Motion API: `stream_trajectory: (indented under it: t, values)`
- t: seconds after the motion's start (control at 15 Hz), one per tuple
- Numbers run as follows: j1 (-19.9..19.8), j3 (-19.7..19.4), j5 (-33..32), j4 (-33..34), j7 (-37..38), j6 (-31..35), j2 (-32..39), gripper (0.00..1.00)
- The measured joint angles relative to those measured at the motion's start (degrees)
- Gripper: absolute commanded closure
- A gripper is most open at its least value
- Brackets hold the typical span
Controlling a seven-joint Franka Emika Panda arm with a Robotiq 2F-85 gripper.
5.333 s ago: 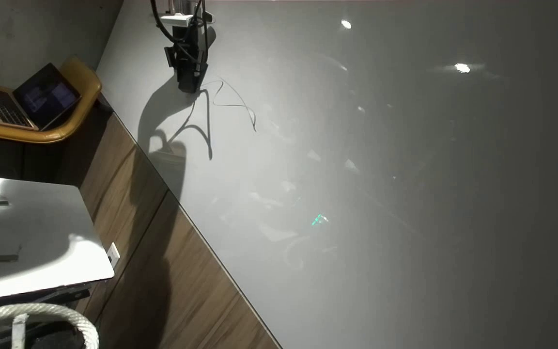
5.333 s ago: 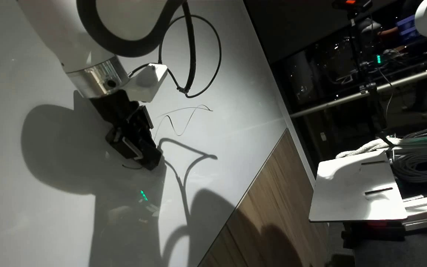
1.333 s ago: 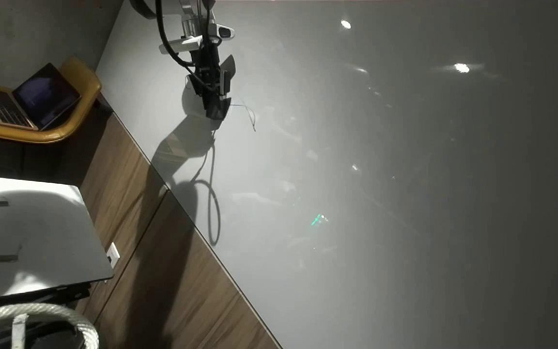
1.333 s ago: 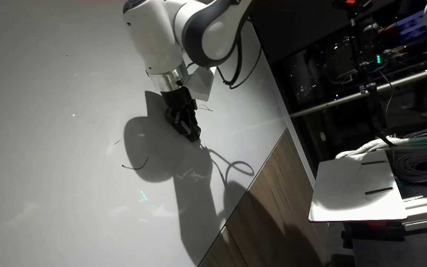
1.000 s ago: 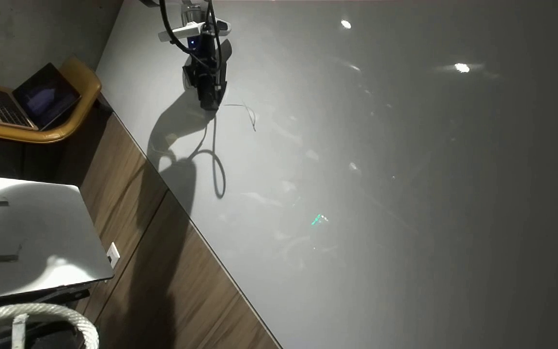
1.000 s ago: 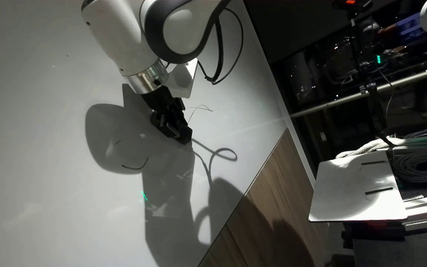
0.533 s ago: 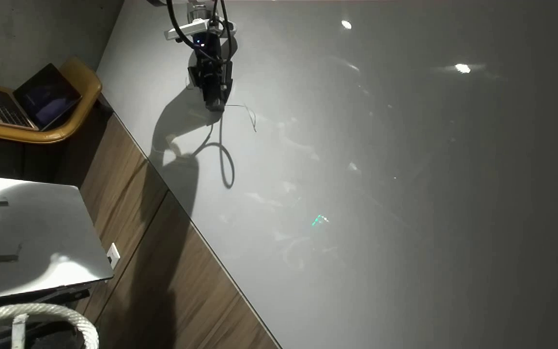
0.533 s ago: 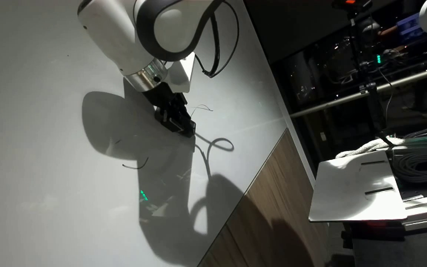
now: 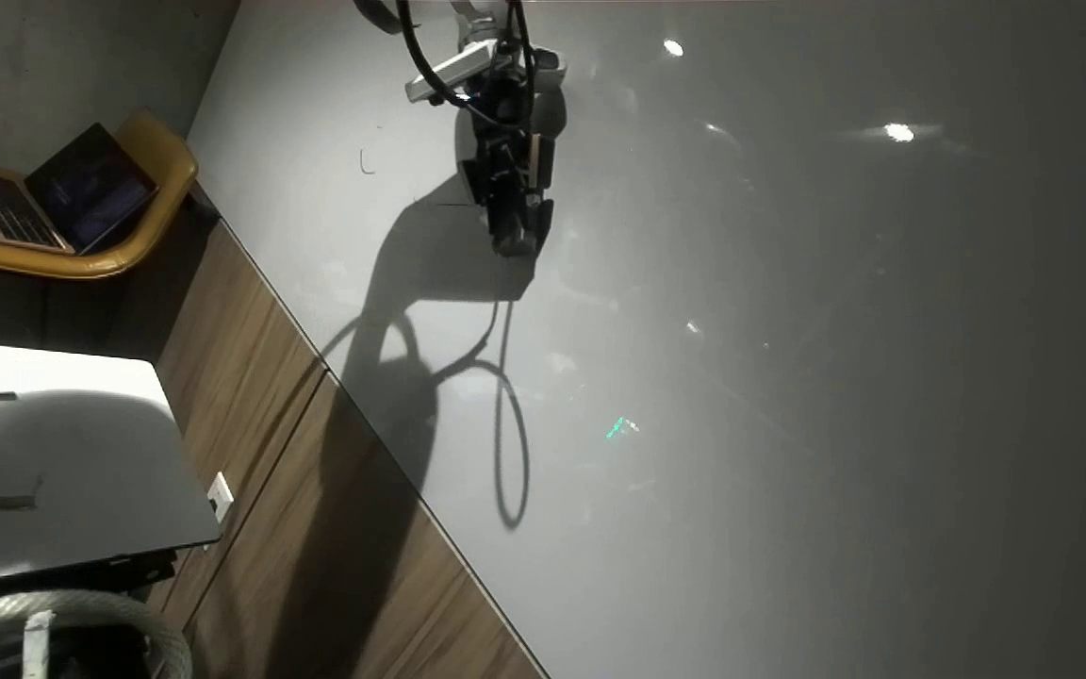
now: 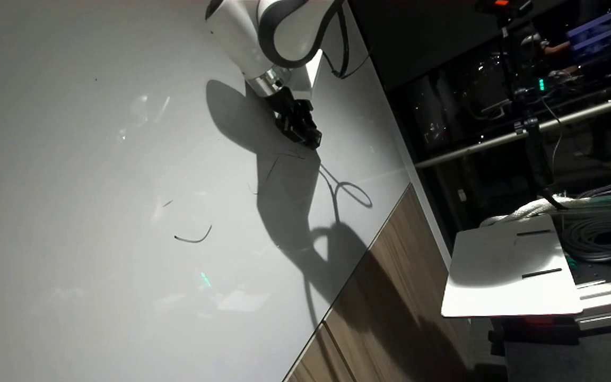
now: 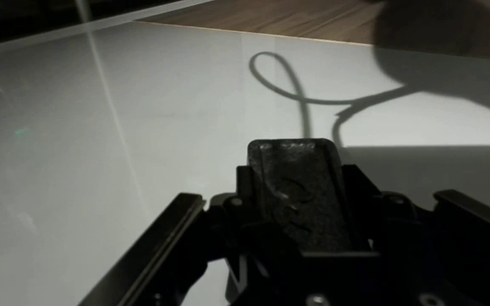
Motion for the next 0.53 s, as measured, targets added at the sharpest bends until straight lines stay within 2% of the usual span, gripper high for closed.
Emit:
stream_trajectory:
  t: [0.2, 0.53]
  values:
    - [-4.33, -1.85, 0.59, -4.01, -1.93, 7.3, -1.68, 0.71]
    - [-4.13, -0.62, 1.24, -11.51, -1.17, 19.49, -3.83, 0.71]
